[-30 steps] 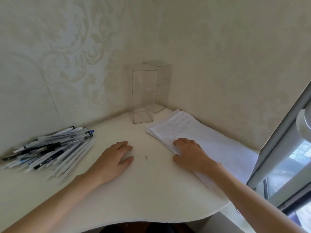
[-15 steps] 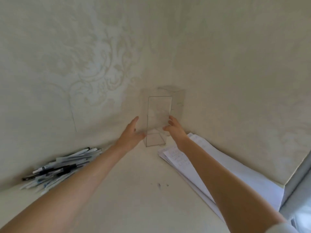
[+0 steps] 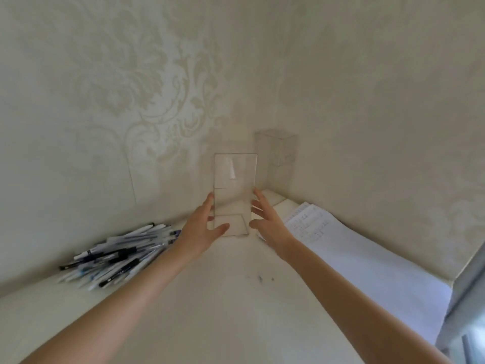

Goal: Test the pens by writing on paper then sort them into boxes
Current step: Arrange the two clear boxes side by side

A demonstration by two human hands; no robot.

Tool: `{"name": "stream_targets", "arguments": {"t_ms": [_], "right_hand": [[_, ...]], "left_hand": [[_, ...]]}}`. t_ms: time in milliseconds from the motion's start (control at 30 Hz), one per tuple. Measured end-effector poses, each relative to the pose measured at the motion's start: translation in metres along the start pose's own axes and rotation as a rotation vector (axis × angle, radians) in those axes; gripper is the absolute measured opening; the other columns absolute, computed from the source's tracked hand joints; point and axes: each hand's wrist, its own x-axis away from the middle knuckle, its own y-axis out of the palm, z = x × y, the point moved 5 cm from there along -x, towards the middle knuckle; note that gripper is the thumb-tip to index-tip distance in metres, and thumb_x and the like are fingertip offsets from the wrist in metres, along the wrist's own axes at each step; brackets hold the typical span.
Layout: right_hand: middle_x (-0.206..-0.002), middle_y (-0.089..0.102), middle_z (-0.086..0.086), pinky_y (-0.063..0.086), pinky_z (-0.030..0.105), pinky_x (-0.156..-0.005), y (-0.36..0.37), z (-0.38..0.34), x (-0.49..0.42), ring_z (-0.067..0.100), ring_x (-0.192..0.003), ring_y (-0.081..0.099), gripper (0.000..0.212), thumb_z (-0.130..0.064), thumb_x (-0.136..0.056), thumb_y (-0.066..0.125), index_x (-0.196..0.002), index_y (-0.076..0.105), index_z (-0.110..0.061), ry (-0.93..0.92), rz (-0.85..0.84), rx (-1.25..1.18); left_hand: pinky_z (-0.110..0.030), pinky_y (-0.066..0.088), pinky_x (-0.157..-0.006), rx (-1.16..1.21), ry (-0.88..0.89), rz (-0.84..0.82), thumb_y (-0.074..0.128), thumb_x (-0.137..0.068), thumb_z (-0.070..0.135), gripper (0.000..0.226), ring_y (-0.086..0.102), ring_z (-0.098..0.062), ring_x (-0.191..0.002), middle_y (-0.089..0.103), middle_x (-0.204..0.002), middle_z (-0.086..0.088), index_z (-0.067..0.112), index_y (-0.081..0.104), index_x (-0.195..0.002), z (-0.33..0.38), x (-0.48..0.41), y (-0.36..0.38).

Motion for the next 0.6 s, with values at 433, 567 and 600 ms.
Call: {"name": "stream_targets", "arguments": {"t_ms": [433,567,600], "right_hand": [[-0.143,0.037,-0.01,0.043,0.031,-0.101,0.008,-0.034,0.032,0.009,-0.123,0.045,0.07,-0.03,-0.089,0.064,-0.146,0.024,-0.034,-0.189,0.051,0.1],[-0.148,0.035,-0.012,0.041,0.041,-0.106,0.01,-0.058,0.015,0.011,-0.129,0.043,0.077,-0.043,-0.084,0.067,-0.146,0.023,-0.035,-0.258,0.091,0.089],[-0.146,0.038,-0.011,0.041,0.041,-0.106,0.011,-0.059,0.013,0.012,-0.128,0.045,0.075,-0.042,-0.085,0.066,-0.146,0.024,-0.033,-0.261,0.099,0.075]], "left_hand": [[-0.034,0.026,-0.11,0.127,0.06,-0.019,0.08,-0.051,0.062,0.126,0.021,-0.004,-0.136,0.013,-0.151,0.01,0.048,-0.01,-0.139,0.02,0.01,-0.031],[-0.002,0.027,-0.092,0.222,0.11,-0.011,0.082,-0.058,0.04,0.106,0.025,0.028,-0.114,0.028,-0.135,0.023,0.059,0.0,-0.123,0.029,0.005,-0.026],[0.002,0.028,-0.088,0.242,0.125,0.008,0.079,-0.06,0.034,0.102,0.026,0.032,-0.11,0.029,-0.13,0.028,0.056,0.004,-0.125,0.03,0.006,-0.026]]}}
